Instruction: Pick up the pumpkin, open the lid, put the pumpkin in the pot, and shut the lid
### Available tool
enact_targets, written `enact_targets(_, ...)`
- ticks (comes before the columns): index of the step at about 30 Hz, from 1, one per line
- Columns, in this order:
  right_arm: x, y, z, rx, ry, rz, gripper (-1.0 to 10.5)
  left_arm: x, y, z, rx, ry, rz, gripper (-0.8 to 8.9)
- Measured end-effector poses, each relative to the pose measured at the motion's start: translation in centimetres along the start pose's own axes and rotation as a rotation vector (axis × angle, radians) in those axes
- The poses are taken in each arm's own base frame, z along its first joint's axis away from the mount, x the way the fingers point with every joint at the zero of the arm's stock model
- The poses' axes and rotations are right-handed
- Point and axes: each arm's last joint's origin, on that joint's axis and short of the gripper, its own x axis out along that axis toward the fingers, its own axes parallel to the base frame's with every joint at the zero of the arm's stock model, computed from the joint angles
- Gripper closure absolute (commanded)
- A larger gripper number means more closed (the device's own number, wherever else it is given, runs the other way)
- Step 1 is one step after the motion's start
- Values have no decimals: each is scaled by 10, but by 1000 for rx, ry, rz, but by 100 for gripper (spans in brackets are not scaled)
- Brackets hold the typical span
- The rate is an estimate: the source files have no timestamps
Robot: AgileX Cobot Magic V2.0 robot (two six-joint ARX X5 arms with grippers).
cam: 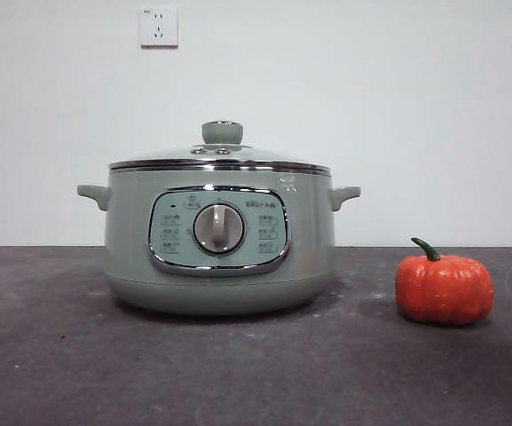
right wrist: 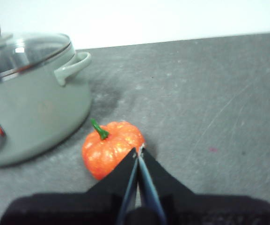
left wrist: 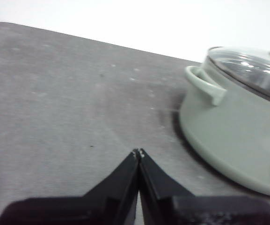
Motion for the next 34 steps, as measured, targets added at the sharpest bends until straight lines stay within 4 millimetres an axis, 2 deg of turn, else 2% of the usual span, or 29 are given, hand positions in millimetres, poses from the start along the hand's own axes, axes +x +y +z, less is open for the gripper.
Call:
enact_targets(8,0,0,1,260,1,0,958,-1,-3,1,-66,26,-96,821)
enact_targets(11,-4,2,10,297,-17,6,958,-6,-7,13,-84,17,-111,821)
enact_targets(16,-16,10,47,294,-102,35,958,-22,-17,42,-86,-9,-128,821)
enact_targets(20,-24,16,78,297,-75,51,958,-33,-24,59,-85,3,-166,821)
enact_targets(28,-28,28,137,205,155,122,958,-40,-41,107,-40,118,-294,821)
enact_targets(34,-24,32,168,129,378,139,958,-35,-52,142,25,258,-397,822)
